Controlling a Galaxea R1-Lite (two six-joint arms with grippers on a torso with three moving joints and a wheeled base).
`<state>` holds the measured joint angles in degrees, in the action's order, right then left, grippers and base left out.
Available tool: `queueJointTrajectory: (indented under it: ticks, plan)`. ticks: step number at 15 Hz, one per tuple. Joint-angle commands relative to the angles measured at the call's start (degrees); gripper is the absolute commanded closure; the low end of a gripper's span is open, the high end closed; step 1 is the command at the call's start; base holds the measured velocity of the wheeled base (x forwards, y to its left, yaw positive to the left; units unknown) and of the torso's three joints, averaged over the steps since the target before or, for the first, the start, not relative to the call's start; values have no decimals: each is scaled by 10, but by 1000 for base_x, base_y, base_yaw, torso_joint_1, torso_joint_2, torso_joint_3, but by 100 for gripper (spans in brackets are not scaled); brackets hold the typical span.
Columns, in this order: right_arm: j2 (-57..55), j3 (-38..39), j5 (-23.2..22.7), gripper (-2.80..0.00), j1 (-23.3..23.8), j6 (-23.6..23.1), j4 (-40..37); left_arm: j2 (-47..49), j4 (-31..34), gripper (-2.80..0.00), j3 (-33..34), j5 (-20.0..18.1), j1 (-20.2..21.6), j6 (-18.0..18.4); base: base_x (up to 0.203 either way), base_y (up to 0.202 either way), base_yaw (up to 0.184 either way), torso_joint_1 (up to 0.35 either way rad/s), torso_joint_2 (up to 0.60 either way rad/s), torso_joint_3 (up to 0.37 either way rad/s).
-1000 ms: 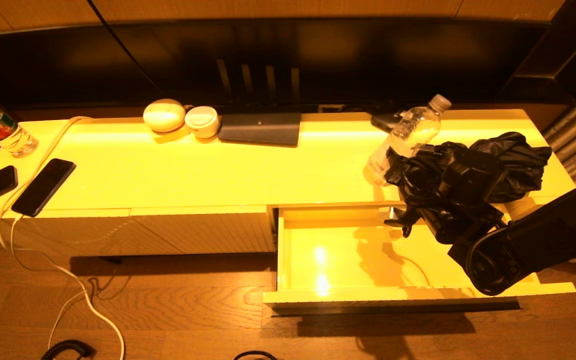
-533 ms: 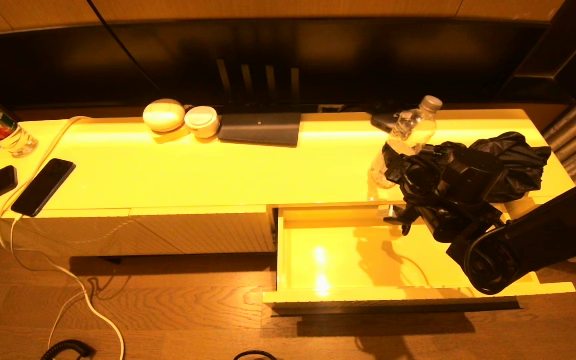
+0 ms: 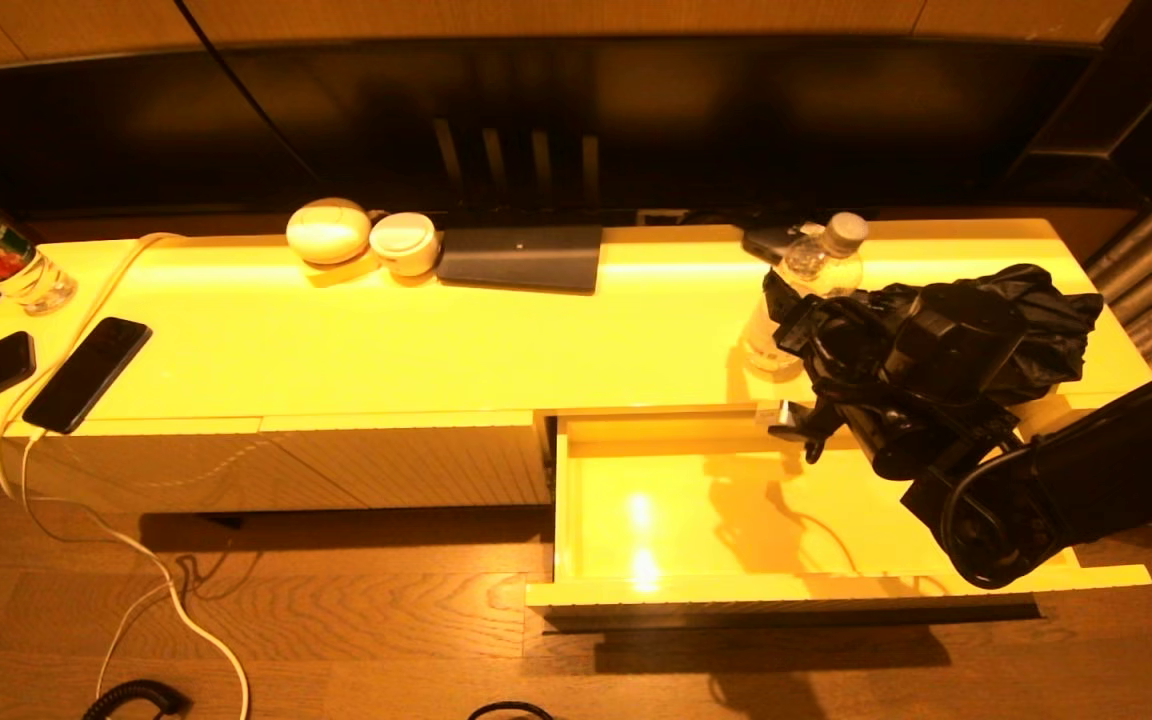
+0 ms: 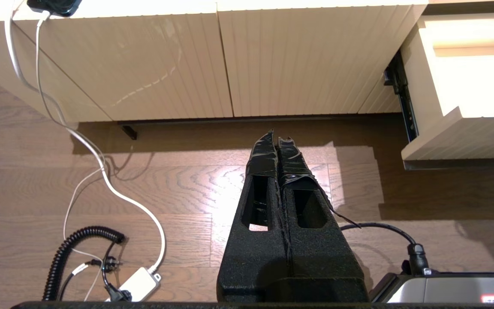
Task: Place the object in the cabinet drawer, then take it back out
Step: Take the mineral water out of the drawer and put it on the table
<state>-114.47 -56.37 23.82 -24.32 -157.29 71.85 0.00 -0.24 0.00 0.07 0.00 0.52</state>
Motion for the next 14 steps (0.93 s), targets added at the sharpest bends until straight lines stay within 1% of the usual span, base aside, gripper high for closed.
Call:
queueJointTrajectory:
  ticks: [1,6,10,14]
  plan:
    - [17,-3,6,-280,-8,-8,3,0,0,0,1,0,0,0,0,0,0,0,0,0]
    - [41,-20,19,-280,-26,-8,-5,0,0,0,1,0,0,0,0,0,0,0,0,0]
    - [70,-34,17,-280,-26,-8,-43,0,0,0,1,0,0,0,0,0,0,0,0,0]
    - [101,-36,20,-280,-26,-8,-45,0,0,0,1,0,0,0,0,0,0,0,0,0]
